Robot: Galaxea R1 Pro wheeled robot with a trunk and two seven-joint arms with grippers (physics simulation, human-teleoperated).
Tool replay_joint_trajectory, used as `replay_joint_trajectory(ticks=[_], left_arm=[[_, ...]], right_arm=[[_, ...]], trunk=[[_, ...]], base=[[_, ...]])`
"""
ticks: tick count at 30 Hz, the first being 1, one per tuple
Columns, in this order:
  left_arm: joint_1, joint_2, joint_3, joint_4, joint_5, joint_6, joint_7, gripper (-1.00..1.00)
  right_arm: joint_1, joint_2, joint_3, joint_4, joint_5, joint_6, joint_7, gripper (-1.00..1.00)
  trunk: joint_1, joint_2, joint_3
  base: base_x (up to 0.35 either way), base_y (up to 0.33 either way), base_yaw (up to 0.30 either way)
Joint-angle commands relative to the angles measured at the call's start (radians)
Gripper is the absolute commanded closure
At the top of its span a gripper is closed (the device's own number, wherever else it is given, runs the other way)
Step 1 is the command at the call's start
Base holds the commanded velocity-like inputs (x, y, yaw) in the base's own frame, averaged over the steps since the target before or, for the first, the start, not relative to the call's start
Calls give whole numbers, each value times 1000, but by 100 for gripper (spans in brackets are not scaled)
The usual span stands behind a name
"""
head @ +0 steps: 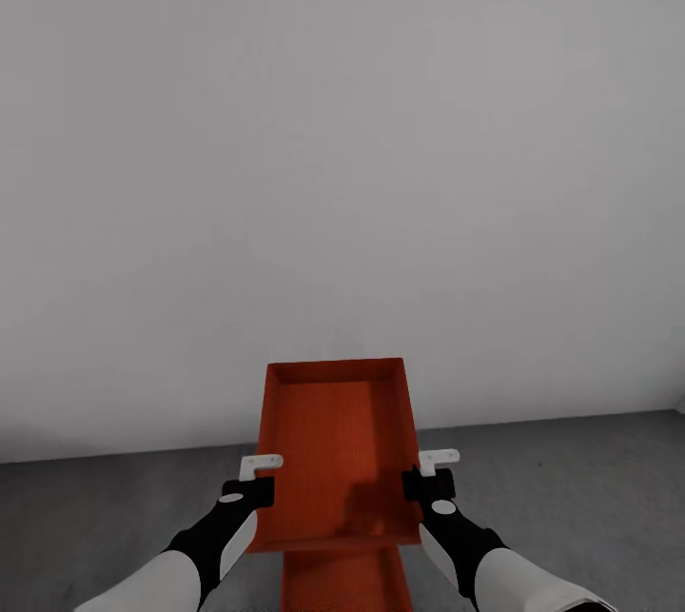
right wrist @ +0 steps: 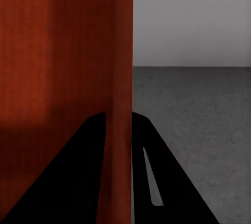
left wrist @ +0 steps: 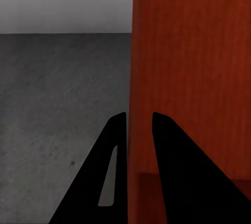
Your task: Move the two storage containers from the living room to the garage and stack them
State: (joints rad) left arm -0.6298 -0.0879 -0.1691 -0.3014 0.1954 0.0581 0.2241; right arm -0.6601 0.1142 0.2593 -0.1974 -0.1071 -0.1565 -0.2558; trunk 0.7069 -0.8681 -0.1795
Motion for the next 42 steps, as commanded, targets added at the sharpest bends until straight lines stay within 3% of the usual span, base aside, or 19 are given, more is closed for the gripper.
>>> replay_joint_trajectory(ticks=[1,42], left_arm=[[-1,40,49,-5,-11,-66,41,100],[-1,40,49,-4,-11,-66,41,100]], right_arm=[[-1,-1,-43,3,-88,-8,-23,100],[-1,-1,-43,3,-88,-9,-22,100]], trunk=[[0,-1,-3],[0,-1,-69]], base=[[0,0,0],[0,0,0]])
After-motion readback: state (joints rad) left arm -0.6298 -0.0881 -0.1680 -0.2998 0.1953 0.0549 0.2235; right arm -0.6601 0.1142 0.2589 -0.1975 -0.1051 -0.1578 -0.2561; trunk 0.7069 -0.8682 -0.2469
